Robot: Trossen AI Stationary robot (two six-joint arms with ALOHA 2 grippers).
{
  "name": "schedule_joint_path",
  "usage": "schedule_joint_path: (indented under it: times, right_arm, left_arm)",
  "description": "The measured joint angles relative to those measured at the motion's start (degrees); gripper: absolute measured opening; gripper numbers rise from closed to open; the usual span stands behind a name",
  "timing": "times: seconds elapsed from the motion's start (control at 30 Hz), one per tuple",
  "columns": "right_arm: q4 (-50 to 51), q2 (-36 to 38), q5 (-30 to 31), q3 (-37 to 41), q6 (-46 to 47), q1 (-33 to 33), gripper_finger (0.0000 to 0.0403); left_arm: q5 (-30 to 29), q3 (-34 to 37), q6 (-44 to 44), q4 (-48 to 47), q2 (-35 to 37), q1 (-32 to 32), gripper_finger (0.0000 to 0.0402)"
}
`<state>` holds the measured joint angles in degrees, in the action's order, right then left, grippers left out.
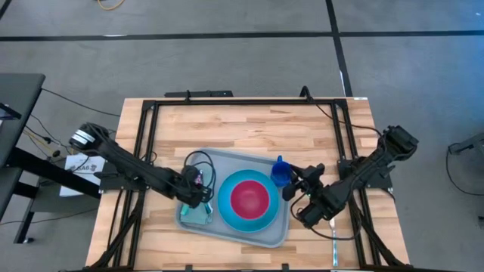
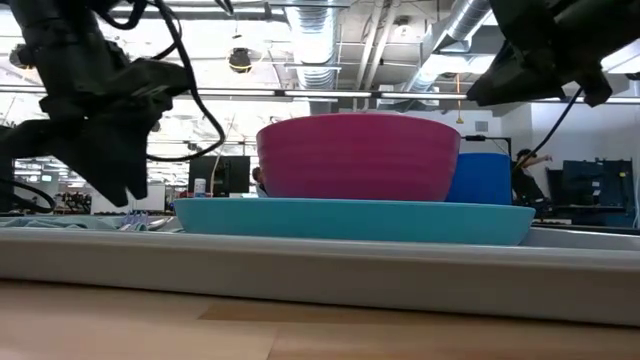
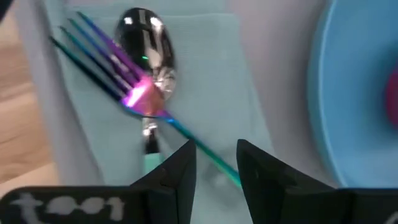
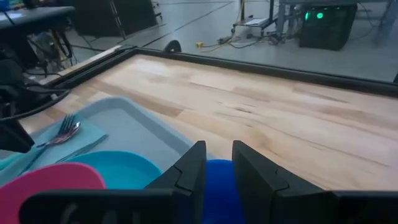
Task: Set up tray
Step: Put the blue purple fork on top of the green table napkin to the right of the green spoon
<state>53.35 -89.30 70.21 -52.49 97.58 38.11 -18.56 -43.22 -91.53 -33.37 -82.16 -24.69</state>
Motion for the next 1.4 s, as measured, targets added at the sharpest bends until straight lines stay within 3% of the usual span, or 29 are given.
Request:
schedule_joint_path:
  times: [0.4,0.83,0.97,1.17,1.4]
  right_arm:
    - [-4.15,0.0,1.66,0.0,-1.21,-0.02,0.0071]
    - [-5.14,-0.04,1.86,0.0,-3.61,-0.74,0.0071]
    - [-5.2,-0.04,1.84,0.0,-3.61,-0.74,0.0071]
    - [-5.24,-0.04,1.65,-0.01,-3.63,-0.76,0.0071]
    - [-5.67,-0.04,0.66,-0.02,-3.69,-0.74,0.0071]
  left_arm:
    - [0.35,-0.18,-8.75,0.14,-2.64,-0.02,0.0102]
    - [0.3,-0.48,-10.27,1.12,-8.71,0.33,0.01]
    - [-2.44,-0.32,-9.4,1.05,-8.9,0.37,0.0076]
    - [-4.69,-0.27,-5.73,2.24,-8.97,0.61,0.0009]
    - [-8.35,-4.83,-1.58,1.49,-9.04,0.61,0.0012]
